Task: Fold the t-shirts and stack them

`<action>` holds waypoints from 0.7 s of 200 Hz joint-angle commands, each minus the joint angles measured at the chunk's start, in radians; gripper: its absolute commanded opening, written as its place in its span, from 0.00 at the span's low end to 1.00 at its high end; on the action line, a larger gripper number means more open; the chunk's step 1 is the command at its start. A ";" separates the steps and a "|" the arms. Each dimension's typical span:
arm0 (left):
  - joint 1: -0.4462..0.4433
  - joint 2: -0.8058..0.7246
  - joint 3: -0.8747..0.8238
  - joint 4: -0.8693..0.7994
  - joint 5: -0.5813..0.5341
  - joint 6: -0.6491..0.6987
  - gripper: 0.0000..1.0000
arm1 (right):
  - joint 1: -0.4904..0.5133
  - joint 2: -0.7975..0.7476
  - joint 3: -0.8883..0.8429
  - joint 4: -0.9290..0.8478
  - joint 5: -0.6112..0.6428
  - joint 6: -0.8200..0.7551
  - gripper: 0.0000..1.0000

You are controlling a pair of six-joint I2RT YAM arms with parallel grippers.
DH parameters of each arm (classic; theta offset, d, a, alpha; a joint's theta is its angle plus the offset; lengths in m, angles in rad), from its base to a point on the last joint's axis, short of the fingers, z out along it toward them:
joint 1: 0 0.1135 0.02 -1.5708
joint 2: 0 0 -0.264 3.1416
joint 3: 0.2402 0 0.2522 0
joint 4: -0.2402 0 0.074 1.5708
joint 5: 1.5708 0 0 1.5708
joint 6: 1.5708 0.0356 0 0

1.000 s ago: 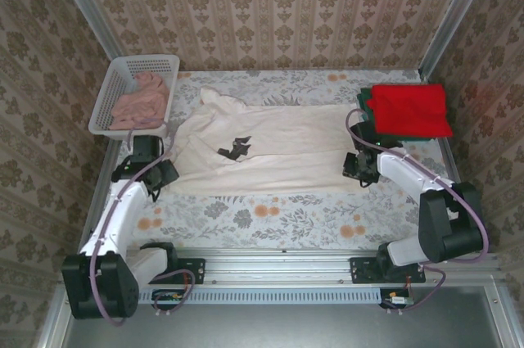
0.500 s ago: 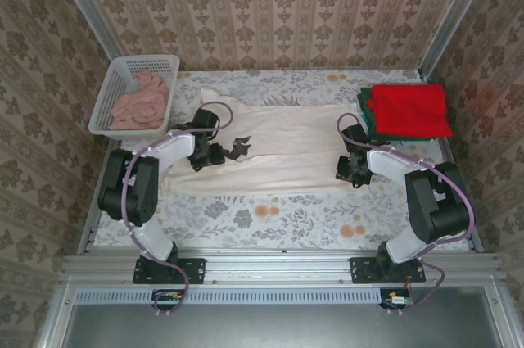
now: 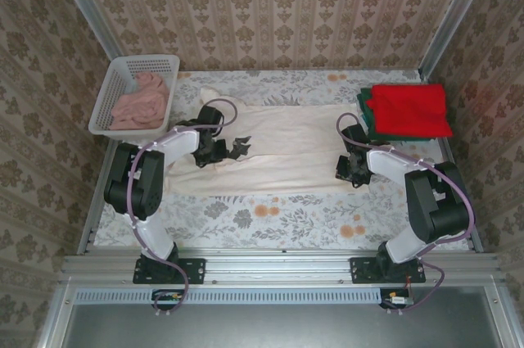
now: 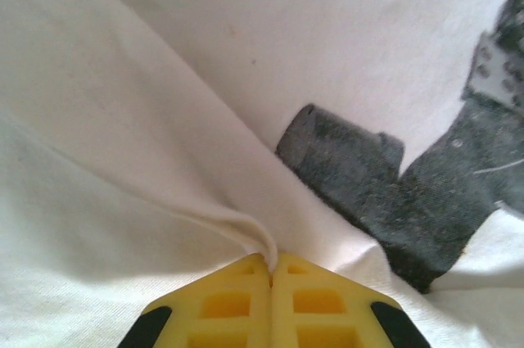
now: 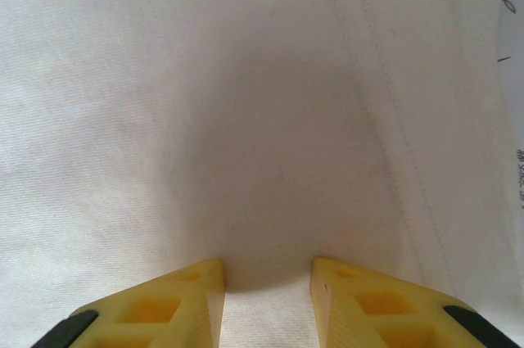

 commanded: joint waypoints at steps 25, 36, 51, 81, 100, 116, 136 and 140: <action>0.001 0.044 0.147 -0.081 -0.016 0.021 0.05 | 0.002 0.017 -0.013 -0.003 0.030 -0.009 0.36; 0.001 0.067 0.189 -0.092 -0.010 0.023 0.05 | 0.002 0.017 -0.015 -0.003 0.032 -0.013 0.36; -0.001 0.104 0.245 -0.097 0.010 0.026 0.06 | 0.001 0.013 -0.018 -0.004 0.033 -0.011 0.36; -0.005 0.190 0.359 -0.122 0.036 0.024 0.10 | 0.001 0.003 -0.028 0.001 0.029 -0.005 0.36; -0.010 0.245 0.428 -0.143 0.037 0.033 0.10 | 0.001 -0.006 -0.032 0.001 0.027 -0.005 0.36; -0.011 0.288 0.492 -0.179 0.035 0.045 0.23 | 0.002 -0.017 -0.029 -0.006 0.031 -0.011 0.37; -0.013 0.314 0.529 -0.212 0.012 0.061 0.34 | -0.001 -0.027 -0.016 -0.022 0.029 -0.017 0.38; -0.013 0.315 0.529 -0.212 0.008 0.063 0.38 | -0.001 -0.029 -0.014 -0.025 0.028 -0.018 0.38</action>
